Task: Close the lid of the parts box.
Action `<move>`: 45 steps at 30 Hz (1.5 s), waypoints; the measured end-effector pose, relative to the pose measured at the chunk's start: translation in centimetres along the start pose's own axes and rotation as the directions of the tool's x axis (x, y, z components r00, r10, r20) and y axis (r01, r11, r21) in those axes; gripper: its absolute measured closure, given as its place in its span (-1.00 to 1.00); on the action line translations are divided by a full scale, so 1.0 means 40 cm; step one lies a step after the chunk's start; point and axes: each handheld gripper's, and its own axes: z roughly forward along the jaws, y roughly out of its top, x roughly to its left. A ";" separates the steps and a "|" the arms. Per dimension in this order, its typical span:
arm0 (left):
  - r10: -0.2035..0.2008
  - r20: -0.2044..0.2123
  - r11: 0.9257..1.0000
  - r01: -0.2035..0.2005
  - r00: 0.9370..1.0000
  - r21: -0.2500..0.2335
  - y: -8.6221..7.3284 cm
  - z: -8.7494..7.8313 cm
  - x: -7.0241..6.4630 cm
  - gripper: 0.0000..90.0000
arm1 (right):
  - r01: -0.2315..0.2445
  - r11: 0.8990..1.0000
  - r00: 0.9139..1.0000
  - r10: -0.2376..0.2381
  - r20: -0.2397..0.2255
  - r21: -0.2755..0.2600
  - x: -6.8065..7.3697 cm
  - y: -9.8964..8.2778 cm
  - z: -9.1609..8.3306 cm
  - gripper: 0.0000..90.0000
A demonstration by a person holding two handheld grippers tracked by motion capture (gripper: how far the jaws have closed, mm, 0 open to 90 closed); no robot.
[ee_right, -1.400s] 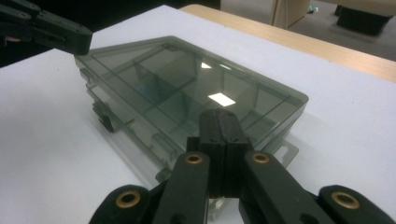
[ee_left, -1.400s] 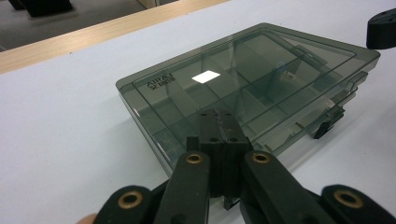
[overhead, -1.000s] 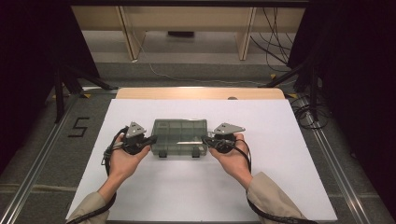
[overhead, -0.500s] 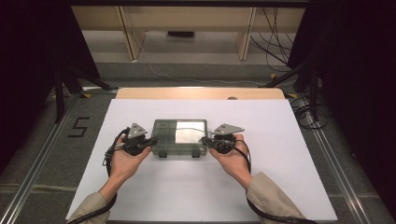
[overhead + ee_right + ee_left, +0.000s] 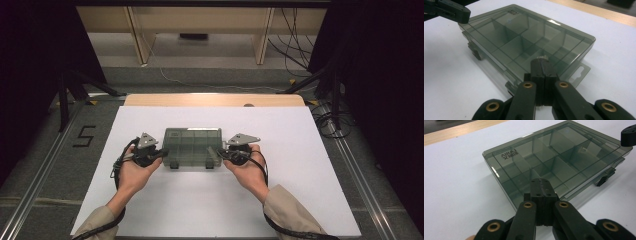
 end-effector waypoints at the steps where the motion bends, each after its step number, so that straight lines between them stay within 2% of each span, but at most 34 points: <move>1: 0.002 -0.001 1.000 -0.002 1.000 0.003 0.000 0.000 0.000 0.99 | -0.001 1.000 1.000 0.001 0.000 0.001 0.000 0.000 0.000 1.00; 5: 0.003 0.002 1.000 -0.003 1.000 0.009 -0.003 0.004 0.000 0.99 | -0.015 1.000 1.000 0.015 -0.002 0.004 0.001 -0.002 0.002 1.00; 6: 0.007 -0.006 1.000 -0.007 1.000 0.012 -0.004 0.005 0.001 0.99 | 0.001 1.000 1.000 -0.001 0.003 -0.004 -0.001 -0.004 0.005 1.00; 10: 0.005 0.000 1.000 -0.005 1.000 0.014 -0.005 0.007 -0.001 0.99 | -0.011 1.000 1.000 0.011 -0.004 0.014 -0.002 -0.005 0.005 1.00; 11: 0.016 -0.017 1.000 -0.016 1.000 0.016 -0.006 0.008 0.002 0.99 | 0.001 1.000 1.000 -0.001 0.001 0.012 -0.003 -0.007 0.007 1.00; 13: 0.005 0.003 1.000 -0.005 1.000 0.011 -0.008 0.012 -0.003 0.99 | -0.002 1.000 1.000 0.002 0.001 0.015 -0.003 -0.008 0.008 1.00; 16: 0.017 -0.019 1.000 -0.017 1.000 0.023 -0.009 0.011 0.000 0.99 | -0.003 1.000 1.000 0.003 0.002 0.016 -0.003 -0.008 0.007 1.00; 23: 0.018 -0.020 1.000 -0.018 1.000 0.023 -0.010 0.012 0.000 0.99 | -0.002 1.000 1.000 0.002 0.002 0.013 -0.003 -0.008 0.008 1.00; 24: 0.008 0.010 1.000 -0.008 1.000 0.015 -0.011 0.015 -0.003 0.99 | -0.003 1.000 1.000 0.003 0.003 0.015 -0.003 -0.009 0.008 1.00; 26: 0.006 -0.001 1.000 -0.006 1.000 0.018 -0.012 0.017 -0.004 0.99 | -0.017 1.000 1.000 0.017 0.002 0.018 -0.001 -0.010 0.009 1.00; 27: 0.005 0.006 1.000 -0.005 1.000 0.020 -0.012 0.018 -0.006 0.99 | -0.004 1.000 1.000 0.003 0.004 0.014 -0.002 -0.011 0.011 1.00; 28: 0.019 -0.020 0.999 -0.018 1.000 0.031 -0.012 0.016 -0.002 0.99 | -0.005 1.000 1.000 0.005 0.001 0.020 -0.002 -0.012 0.011 1.00; 30: 0.010 0.001 1.000 -0.010 1.000 0.025 -0.013 0.018 -0.004 0.99 | -0.013 1.000 1.000 0.013 -0.003 0.024 -0.001 -0.012 0.012 1.00; 34: 0.008 0.003 0.999 -0.008 1.000 0.033 -0.014 0.019 -0.006 0.99 | -0.013 1.000 1.000 0.013 -0.001 0.029 -0.001 -0.013 0.012 1.00; 36: 0.024 -0.027 0.999 -0.023 0.999 0.044 -0.015 0.018 -0.003 0.99 | -0.016 0.999 1.000 0.016 0.001 0.031 0.000 -0.015 0.013 1.00; 38: 0.010 0.003 0.999 -0.010 1.000 0.043 -0.016 0.020 -0.008 0.99 | -0.002 1.000 1.000 0.002 0.006 0.022 -0.002 -0.018 0.016 1.00; 45: 0.008 0.002 0.999 -0.008 1.000 0.039 -0.016 0.021 -0.007 0.99 | -0.001 1.000 1.000 0.001 0.004 0.026 -0.002 -0.018 0.015 1.00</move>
